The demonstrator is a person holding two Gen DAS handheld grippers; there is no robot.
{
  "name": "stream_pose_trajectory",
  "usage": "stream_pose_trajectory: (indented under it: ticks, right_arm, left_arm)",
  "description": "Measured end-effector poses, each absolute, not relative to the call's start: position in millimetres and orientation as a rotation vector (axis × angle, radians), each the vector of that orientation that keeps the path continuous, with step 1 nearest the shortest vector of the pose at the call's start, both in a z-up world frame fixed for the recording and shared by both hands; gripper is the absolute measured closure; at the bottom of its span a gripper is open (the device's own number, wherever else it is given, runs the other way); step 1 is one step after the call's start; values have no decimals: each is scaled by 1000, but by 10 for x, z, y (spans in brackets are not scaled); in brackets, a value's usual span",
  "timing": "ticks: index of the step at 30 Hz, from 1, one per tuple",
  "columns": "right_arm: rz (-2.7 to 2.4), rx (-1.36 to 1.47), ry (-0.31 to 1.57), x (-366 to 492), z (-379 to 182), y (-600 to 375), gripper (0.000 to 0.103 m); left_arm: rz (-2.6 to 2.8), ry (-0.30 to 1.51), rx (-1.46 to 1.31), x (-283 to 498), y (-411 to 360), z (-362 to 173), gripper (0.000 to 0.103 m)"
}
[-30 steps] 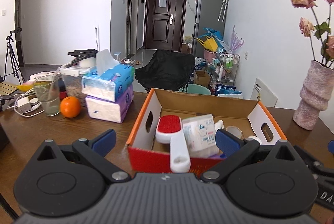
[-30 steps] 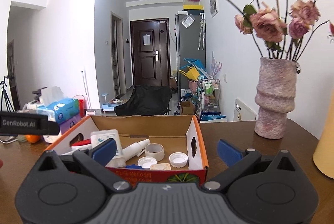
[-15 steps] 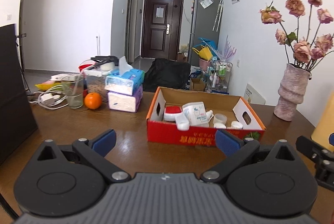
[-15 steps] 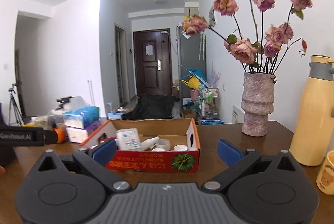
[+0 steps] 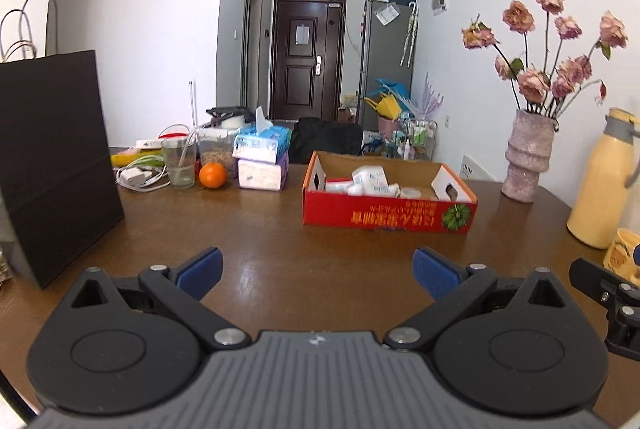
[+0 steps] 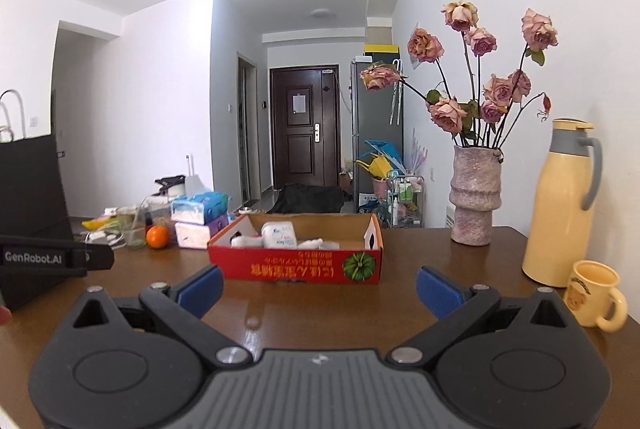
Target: Organize rigid objects
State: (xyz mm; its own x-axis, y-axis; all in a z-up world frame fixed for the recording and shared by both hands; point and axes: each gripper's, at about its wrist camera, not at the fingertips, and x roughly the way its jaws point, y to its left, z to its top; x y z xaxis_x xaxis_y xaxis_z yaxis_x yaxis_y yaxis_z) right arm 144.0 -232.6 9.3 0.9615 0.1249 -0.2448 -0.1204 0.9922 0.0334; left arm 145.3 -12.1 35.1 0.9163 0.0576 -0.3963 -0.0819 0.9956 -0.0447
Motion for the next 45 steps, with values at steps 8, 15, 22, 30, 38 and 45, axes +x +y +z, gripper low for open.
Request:
stream_pose_trajectory:
  ticks: [8,15,22,30,38,45]
  right_arm:
    - [123,10,258,946,30,-2306,0]
    - [116,-3,262,729,26,-2293,0]
    - [114,-10,254,624,36,-2283,0]
    - [115,-14,253,600,49,-2276,0]
    - [114,-18,256,601,49,-2258,0]
    - [113,-24,261,607,45,-2251,0]
  left_arm:
    - [66,431,-53,1035,-97,223,0]
    - [61,428,-48,857,-97,209,0]
    - [58,423,-48,789,-92,213,0]
    - [57,421,-47,779,-93,211,0]
    - [55,421,-47,762,-96,212,0]
    - [59,413,-35,728,-121,239,0]
